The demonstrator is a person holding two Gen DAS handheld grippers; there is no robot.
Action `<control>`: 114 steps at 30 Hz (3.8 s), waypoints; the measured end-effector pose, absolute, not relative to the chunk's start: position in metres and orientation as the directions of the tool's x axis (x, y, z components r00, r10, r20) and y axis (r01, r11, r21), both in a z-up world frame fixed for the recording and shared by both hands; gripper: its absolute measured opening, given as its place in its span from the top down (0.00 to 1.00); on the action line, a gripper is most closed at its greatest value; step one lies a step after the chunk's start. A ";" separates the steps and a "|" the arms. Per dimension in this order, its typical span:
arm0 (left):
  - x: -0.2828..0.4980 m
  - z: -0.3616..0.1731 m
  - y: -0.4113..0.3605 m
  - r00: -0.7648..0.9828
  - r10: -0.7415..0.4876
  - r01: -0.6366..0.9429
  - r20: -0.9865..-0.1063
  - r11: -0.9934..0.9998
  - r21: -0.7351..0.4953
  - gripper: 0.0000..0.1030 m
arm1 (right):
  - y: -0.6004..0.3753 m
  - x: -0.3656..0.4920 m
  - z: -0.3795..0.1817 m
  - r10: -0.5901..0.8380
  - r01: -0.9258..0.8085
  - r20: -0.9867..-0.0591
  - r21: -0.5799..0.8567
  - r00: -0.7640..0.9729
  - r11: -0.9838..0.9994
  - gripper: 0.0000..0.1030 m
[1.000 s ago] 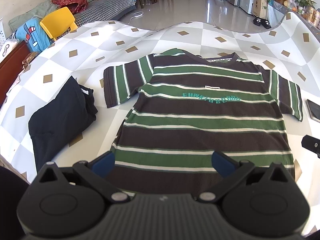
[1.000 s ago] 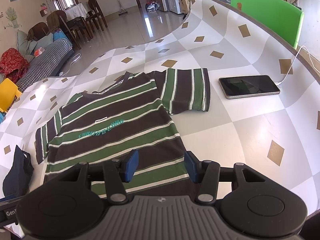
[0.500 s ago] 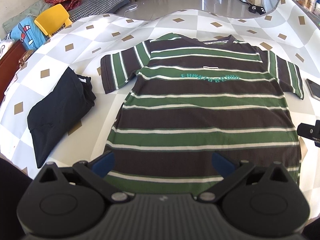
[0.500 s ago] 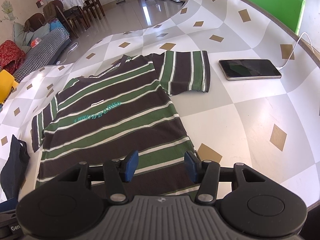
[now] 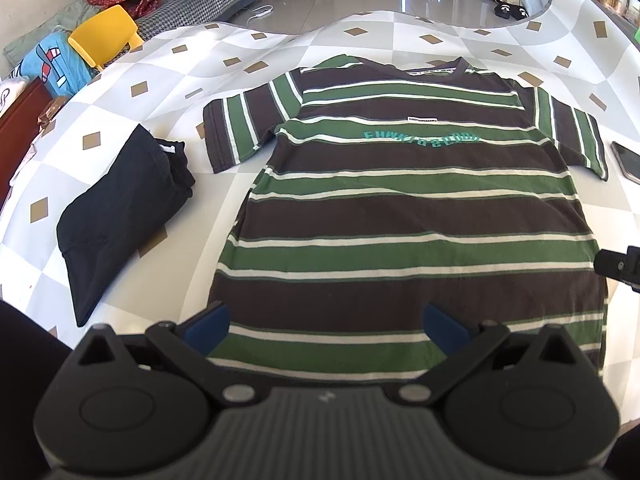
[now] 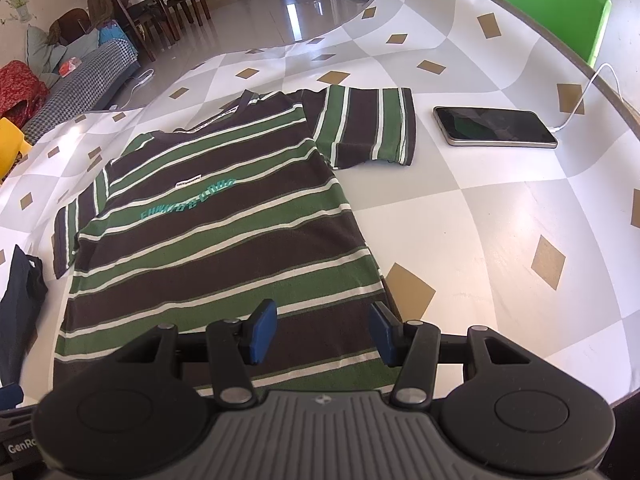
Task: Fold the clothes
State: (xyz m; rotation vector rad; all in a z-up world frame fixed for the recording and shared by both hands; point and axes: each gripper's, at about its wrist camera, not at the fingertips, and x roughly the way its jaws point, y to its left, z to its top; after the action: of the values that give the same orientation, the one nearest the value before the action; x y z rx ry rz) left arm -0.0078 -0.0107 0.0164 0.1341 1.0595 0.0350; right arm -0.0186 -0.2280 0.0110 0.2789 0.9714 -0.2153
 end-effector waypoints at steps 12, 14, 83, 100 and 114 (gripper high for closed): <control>-0.017 0.005 -0.005 0.473 0.097 0.048 -0.876 0.990 0.136 0.00 | -0.217 -0.036 0.000 -0.056 0.263 -0.849 0.100 0.525 0.960 0.52; -0.019 0.003 -0.004 0.468 0.096 0.051 -0.878 0.989 0.135 0.00 | -0.215 -0.038 -0.003 -0.054 0.258 -0.852 0.097 0.520 0.961 0.52; -0.044 -0.056 0.037 0.289 0.056 -0.008 -0.956 0.998 0.056 0.00 | -0.184 -0.069 -0.028 -0.064 0.209 -0.922 0.019 0.381 0.978 0.52; 0.011 -0.025 0.029 0.394 0.018 0.004 -0.919 1.000 0.022 0.00 | -0.192 -0.017 -0.006 0.010 0.108 -0.889 0.067 0.457 0.992 0.52; 0.095 0.000 0.009 0.466 0.032 0.101 -0.884 0.991 0.089 0.00 | -0.267 0.080 -0.002 -0.006 0.184 -0.863 0.101 0.505 0.978 0.52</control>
State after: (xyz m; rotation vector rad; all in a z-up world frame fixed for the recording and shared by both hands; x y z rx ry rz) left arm 0.0947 0.0088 -0.0001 0.1353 1.0857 -0.0422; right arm 0.0799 -0.2670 -0.0015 0.1891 1.0364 -0.1151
